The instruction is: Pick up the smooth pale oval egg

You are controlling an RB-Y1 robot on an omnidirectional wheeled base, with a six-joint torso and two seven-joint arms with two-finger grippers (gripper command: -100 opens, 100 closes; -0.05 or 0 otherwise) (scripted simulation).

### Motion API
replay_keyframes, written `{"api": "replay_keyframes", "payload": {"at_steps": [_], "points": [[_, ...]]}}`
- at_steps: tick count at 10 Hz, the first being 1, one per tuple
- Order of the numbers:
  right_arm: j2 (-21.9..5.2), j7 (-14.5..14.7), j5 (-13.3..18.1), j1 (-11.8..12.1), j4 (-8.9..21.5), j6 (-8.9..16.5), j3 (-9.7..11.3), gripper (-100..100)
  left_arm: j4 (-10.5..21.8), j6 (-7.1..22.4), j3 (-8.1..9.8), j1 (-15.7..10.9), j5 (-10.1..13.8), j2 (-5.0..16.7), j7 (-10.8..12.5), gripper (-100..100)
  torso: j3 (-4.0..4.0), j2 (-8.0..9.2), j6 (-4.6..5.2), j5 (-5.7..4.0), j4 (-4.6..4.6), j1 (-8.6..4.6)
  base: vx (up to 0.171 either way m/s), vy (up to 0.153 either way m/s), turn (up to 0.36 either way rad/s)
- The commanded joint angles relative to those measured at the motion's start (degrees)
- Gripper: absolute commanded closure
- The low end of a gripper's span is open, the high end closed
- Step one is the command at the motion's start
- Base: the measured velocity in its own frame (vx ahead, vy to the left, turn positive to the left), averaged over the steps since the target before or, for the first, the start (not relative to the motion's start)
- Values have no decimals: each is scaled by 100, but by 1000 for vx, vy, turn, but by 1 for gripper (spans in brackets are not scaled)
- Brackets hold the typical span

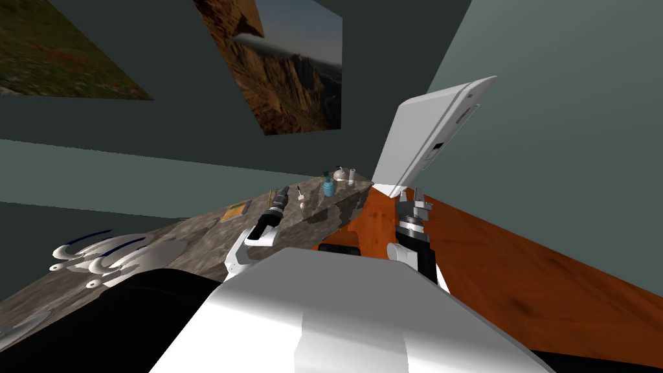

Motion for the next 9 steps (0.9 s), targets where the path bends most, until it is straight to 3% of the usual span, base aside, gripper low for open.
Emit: {"api": "replay_keyframes", "payload": {"at_steps": [1, 2, 3, 8, 9], "points": [[0, 0, 0, 0, 0, 0, 0, 0, 26, 178, 14, -6, 10, 30, -24, -100, 0, 0, 0, 0, 0, 0, -5, 2, -45], [0, 0, 0, 0, 0, 0, 0, 0, 29, 425, 65, -3, 56, 121, -49, -100, 0, -1, -2, 0, 0, 0, -4, -1, -81], [0, 0, 0, 0, 0, 0, 0, 0, 29, 461, 65, -3, 56, 121, -49, -100, -1, -2, 0, 0, 0, 0, -2, 1, -45], [0, 0, 0, 1, 0, 0, 0, 0, 43, 1258, 198, 21, 203, 388, -102, -100, -2, -4, -2, 0, -1, -1, 3, -2, -71], [0, 0, 0, 0, 0, 0, 0, 0, 43, 1308, 198, 21, 203, 388, -102, -100, -3, -5, -1, 0, -1, -1, 6, -3, -47]]}}
